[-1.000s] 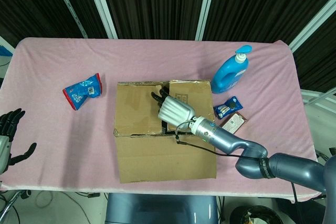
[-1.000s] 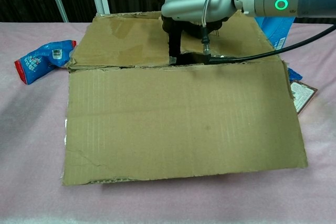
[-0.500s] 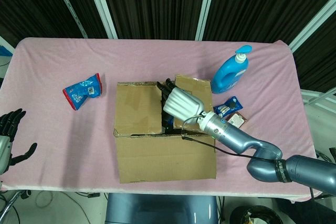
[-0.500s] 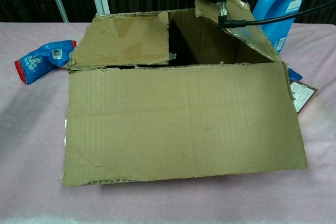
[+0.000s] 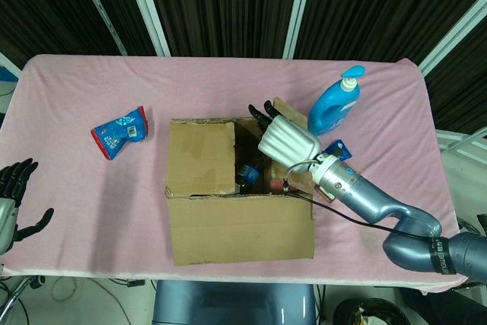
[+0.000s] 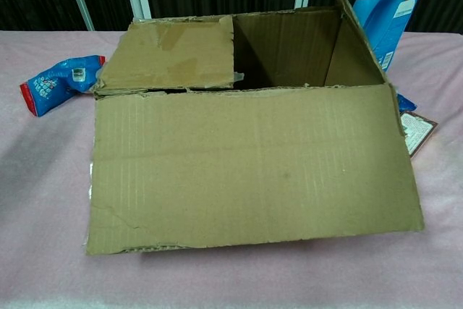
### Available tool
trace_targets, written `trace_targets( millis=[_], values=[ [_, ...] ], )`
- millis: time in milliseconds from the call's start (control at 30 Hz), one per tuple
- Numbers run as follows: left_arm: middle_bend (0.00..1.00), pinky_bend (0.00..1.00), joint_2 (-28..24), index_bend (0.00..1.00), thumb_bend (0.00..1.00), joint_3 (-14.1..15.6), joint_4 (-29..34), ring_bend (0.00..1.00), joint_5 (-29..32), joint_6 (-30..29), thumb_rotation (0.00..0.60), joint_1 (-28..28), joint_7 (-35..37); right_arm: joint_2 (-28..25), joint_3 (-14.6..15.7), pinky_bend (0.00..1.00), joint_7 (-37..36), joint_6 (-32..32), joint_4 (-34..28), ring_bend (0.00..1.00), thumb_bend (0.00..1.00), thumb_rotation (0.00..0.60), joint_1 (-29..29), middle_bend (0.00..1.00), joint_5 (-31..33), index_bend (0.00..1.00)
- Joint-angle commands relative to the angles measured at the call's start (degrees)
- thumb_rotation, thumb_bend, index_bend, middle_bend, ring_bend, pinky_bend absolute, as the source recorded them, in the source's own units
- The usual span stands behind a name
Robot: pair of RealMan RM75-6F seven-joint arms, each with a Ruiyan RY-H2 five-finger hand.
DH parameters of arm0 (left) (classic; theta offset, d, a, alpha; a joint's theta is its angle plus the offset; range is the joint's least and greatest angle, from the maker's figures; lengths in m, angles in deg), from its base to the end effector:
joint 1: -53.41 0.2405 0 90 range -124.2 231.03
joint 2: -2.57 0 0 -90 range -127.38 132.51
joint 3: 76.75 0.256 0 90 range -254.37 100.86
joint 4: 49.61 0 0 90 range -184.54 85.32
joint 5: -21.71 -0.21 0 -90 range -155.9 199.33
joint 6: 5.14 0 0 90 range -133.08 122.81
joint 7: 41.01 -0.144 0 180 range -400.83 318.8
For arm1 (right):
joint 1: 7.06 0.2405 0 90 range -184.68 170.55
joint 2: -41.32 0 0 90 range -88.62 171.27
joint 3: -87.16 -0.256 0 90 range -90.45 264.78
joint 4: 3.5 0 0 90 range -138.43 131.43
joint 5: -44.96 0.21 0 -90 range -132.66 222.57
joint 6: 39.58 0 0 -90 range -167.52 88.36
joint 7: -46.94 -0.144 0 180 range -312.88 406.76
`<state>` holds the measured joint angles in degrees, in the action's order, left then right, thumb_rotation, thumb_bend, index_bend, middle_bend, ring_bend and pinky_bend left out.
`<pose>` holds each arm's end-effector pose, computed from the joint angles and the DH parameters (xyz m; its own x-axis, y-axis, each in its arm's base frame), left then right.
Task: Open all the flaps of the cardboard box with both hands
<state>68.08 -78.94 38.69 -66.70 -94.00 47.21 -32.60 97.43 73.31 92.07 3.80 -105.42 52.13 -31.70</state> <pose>-0.3098 0.1865 0.1625 0.3006 -0.0551 0.9522 0.9495 -0.0771 -0.3042 -0.0263 -0.3726 0.1266 0.8353 0.4216 0.3530 -0.0502 -0.5808 0.8125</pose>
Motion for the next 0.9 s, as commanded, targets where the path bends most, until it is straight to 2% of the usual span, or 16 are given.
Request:
trace_targets(
  millis=[33, 367, 733, 833, 900],
  values=[
    [0.03, 0.06, 0.0, 0.00, 0.27, 0.0, 0.0, 0.00, -0.1, 0.0, 0.600, 0.1, -0.1, -2.0, 0.7, 0.21, 1.1, 0.6, -0.8, 0.03, 0.76, 0.600, -0.6, 0.24, 0.1, 0.44],
    [0.03, 0.06, -0.2, 0.00, 0.27, 0.0, 0.3, 0.00, 0.0, 0.2, 0.600, 0.3, -0.9, -8.1, 1.5, 0.21, 1.1, 1.1, -2.5, 0.03, 0.74, 0.600, -2.2, 0.22, 1.3, 0.43],
    [0.03, 0.06, -0.1, 0.00, 0.27, -0.2, 0.4, 0.00, 0.0, 0.3, 0.600, 0.4, -1.2, -12.8, 2.7, 0.21, -1.3, 2.2, -3.7, 0.03, 0.72, 0.600, -4.8, 0.21, -0.8, 0.41],
    [0.03, 0.06, -0.1, 0.00, 0.27, -0.2, 0.4, 0.00, 0.0, 0.4, 0.600, 0.4, -1.3, -13.7, 2.8, 0.21, -2.3, 2.7, -3.8, 0.03, 0.69, 0.600, -5.5, 0.20, -1.5, 0.39],
    [0.03, 0.06, -0.1, 0.00, 0.27, -0.3, 0.4, 0.00, 0.0, 0.3, 0.600, 0.4, -1.3, -14.2, 2.8, 0.21, -3.1, 3.0, -3.8, 0.03, 0.63, 0.600, -5.9, 0.18, -2.0, 0.37]
  ],
)
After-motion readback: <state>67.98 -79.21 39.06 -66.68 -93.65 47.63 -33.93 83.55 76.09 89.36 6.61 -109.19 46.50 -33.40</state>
